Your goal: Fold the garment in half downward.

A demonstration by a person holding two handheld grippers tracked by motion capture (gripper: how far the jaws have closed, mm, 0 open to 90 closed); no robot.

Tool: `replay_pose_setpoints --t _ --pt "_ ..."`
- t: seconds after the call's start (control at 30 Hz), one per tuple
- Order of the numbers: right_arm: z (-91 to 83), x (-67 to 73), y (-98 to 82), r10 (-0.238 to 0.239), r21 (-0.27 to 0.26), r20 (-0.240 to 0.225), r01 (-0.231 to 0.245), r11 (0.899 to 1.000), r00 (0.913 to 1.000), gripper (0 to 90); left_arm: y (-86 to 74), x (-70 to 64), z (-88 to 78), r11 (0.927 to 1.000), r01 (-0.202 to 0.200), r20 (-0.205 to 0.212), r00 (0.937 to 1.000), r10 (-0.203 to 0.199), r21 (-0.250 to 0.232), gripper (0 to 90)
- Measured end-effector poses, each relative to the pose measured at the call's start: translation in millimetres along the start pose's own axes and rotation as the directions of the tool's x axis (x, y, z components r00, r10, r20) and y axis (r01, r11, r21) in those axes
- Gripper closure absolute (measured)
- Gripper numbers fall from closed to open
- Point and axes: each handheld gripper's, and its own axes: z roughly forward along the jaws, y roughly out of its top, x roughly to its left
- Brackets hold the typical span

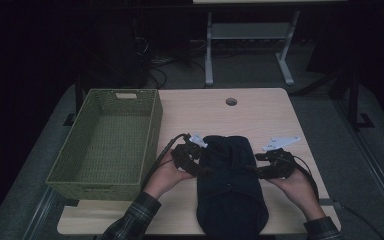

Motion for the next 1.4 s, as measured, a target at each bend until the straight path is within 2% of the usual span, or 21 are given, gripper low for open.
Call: replay_pose_setpoints --t 0.1,0.17,0.33,0.43,0.63,0.8,0.97,1.03,1.13,1.33,1.4 --pt "2.5 -5.2 8.7 -0.005 0.015 0.001 0.005 1.000 1.0000 40.8 6.1 5.9 -1.7 1.0000 0.006 -0.011 0.9999 -0.006 -0.008 27.2" --pt "3.8 -8.6 12.7 0.004 0.008 -0.010 -0.004 1.000 0.9999 40.8 8.8 8.9 -2.4 1.0000 0.004 -0.015 0.9999 -0.004 -0.006 27.2" --pt "7.6 -15.9 22.1 -0.013 0.000 0.000 0.013 1.000 0.9999 40.9 17.2 17.2 -4.3 0.9993 0.023 -0.030 0.9992 -0.024 -0.030 27.3" --pt "10.2 -20.4 27.8 -0.006 0.002 -0.003 0.006 1.000 1.0000 40.9 22.6 22.0 -6.4 0.9990 0.024 -0.036 0.9990 -0.026 -0.037 27.5" --pt "12.8 -28.8 40.6 -0.004 -0.002 -0.002 0.004 1.000 1.0000 41.3 38.4 32.6 -8.1 0.9988 0.023 -0.053 0.9983 -0.026 -0.044 29.5" --pt "15.6 -37.8 53.0 -0.014 -0.004 0.007 0.014 1.000 0.9999 41.5 50.7 44.1 -8.6 0.9967 0.034 -0.063 0.9972 -0.039 -0.074 30.4" --pt "20.8 -47.8 62.4 -0.013 -0.016 0.006 0.013 1.000 0.9999 41.9 57.6 56.9 -3.0 0.9969 0.045 -0.084 0.9952 -0.050 -0.064 31.6" --pt "26.0 -54.6 65.0 0.005 -0.017 -0.001 -0.005 1.000 1.0000 42.0 58.1 63.8 0.1 0.9973 0.049 -0.096 0.9939 -0.054 -0.054 31.7" --pt "33.0 -61.9 65.7 0.020 -0.019 -0.001 -0.020 1.000 0.9998 42.1 56.6 74.8 10.7 0.9969 0.070 -0.114 0.9907 -0.074 -0.036 31.7" --pt "46.1 -74.5 65.4 0.044 -0.008 0.004 -0.044 0.999 0.9990 42.2 53.4 85.8 25.2 0.9947 0.100 -0.130 0.9862 -0.102 -0.025 31.6" --pt "50.8 -78.8 64.0 0.053 -0.009 0.008 -0.053 0.999 0.9986 42.5 52.2 89.6 30.3 0.9953 0.096 -0.140 0.9853 -0.097 -0.015 31.6"
